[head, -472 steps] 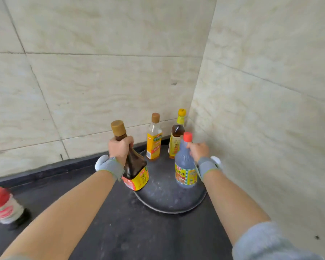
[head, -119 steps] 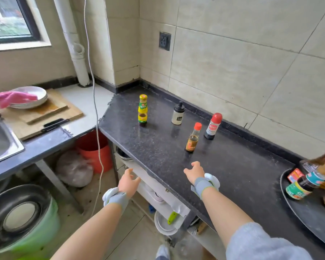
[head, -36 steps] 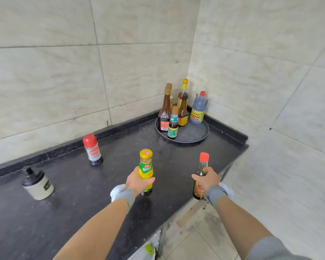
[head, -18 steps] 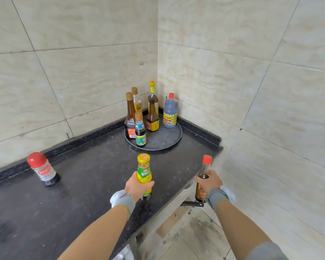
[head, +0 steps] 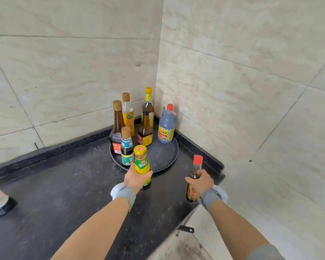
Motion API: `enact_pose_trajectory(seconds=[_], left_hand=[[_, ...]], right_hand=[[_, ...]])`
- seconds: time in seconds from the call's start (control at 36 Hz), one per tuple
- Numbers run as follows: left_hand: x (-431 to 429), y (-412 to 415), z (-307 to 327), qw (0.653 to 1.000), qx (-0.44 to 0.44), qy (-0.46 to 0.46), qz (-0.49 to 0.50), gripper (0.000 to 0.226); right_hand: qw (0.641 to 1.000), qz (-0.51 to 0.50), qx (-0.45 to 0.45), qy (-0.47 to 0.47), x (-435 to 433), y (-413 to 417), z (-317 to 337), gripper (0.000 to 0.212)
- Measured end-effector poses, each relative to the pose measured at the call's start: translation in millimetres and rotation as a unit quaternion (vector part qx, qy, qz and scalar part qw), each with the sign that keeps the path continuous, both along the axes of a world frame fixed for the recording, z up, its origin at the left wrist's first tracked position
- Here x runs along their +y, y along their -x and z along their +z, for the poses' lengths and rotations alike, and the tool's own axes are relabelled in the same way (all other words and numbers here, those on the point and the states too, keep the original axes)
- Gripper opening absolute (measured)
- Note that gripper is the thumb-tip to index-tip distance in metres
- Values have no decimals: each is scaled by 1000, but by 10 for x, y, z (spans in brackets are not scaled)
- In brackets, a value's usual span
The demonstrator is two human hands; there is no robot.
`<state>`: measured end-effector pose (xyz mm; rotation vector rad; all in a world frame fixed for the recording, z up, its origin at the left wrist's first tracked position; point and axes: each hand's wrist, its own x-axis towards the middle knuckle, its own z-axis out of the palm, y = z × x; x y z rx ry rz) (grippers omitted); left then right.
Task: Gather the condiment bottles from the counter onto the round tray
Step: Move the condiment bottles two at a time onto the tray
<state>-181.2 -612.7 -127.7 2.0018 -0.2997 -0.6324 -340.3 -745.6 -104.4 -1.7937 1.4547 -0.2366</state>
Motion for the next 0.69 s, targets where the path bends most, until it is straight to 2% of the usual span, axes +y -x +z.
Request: enact_pose_trajectory(seconds=[0.17, 0.25, 0.44, 0.53, 0.69], left_hand=[[-542, -445, 66, 1000, 0, 13, 20, 43], [-786, -562, 31, 1000, -2, 1, 20, 55], [-1200, -786, -101, 998, -3, -58, 19, 60], [-1265, -881, -84, 997, -7, -69, 18, 61], [-1624, -1113, -217, 994, 14, -65, 82, 63]], right_hand=[[999, 29, 17, 13, -545, -544, 144, 49], [998, 50, 26, 12, -741, -771, 137, 47], [992, 116, 42, -3, -1079, -1282, 16, 52], [991, 128, 35, 6, -1123, -1427, -23, 51], [982, 190, -5, -18, -1556, -1909, -186, 45]])
